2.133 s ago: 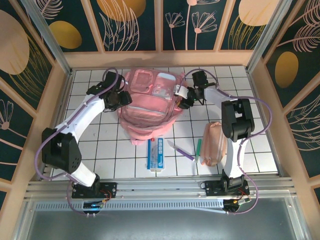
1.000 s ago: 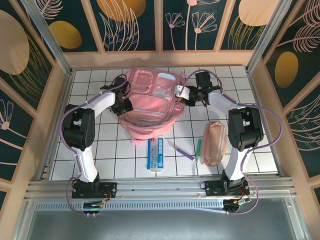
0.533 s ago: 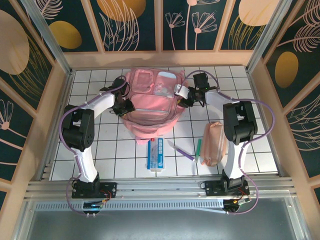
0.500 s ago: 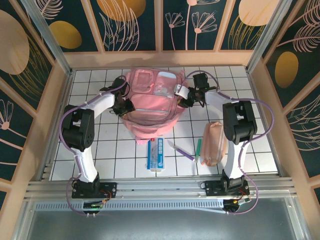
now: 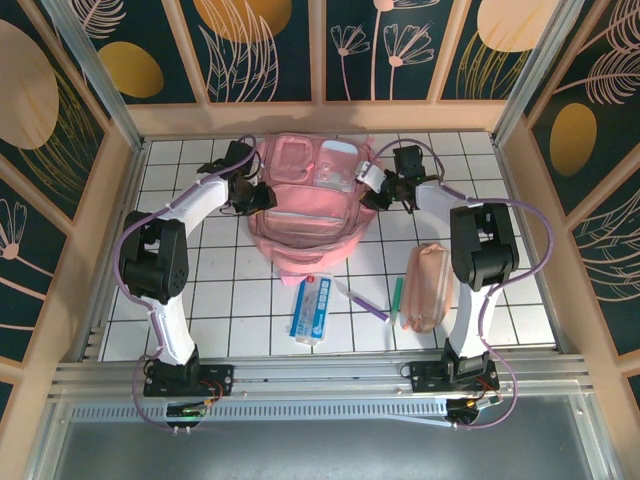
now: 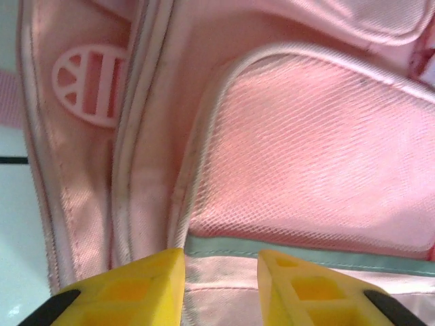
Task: Pack the student bag
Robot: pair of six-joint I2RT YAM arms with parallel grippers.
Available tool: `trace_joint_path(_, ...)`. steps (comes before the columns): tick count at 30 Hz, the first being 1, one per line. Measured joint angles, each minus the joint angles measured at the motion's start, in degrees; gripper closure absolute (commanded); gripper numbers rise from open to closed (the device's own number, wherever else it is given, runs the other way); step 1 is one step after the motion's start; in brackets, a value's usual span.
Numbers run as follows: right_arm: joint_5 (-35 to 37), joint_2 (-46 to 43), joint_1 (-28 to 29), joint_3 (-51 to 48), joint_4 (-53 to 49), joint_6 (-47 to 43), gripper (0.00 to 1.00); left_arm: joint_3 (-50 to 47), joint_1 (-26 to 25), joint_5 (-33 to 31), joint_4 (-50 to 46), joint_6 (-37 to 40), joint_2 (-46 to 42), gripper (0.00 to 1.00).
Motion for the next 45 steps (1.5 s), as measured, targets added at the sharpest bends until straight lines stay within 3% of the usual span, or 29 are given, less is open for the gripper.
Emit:
trace_joint_path(26, 0.15, -3.87, -1.01, -4.68, 1.77, 3.80, 0.51, -1.99, 0.26, 2.75, 4.44, 2.56, 4.00, 0.63)
trace_joint_path(29, -0.61, -3.87, -1.70, -4.33, 0.00, 2.75, 0.49, -2.34, 0.26, 3.19, 5.07, 2.56, 4.00, 0.58)
trace_joint_path(34, -3.89, -1.84, -3.30, 1.16, -7.91, -2.89, 0.50, -3.39, 0.07, 2.95, 6.67, 2.82, 3.93, 0.38)
trace_joint_path(36, -4.50, 0.59, -3.63, 5.16, -11.15, -5.46, 0.50, -4.39, 0.00, 3.13, 7.91, 3.19, 3.93, 0.38)
trace_joint_path(41, -5.01, 4.79, -3.74, 8.50, -14.47, -8.74, 0.50, -5.42, 0.04, 4.09, 9.46, 3.48, 3.85, 0.46)
trace_joint_path(43, -4.98, 6.40, -3.69, 9.18, -14.97, -9.20, 0.50, -6.08, 0.26, 4.79, 10.32, 3.61, 3.78, 0.55)
trace_joint_path(45, -4.96, 7.80, -3.65, 9.62, -14.95, -9.20, 0.50, -6.29, 0.33, 5.77, 10.67, 3.96, 3.78, 0.72)
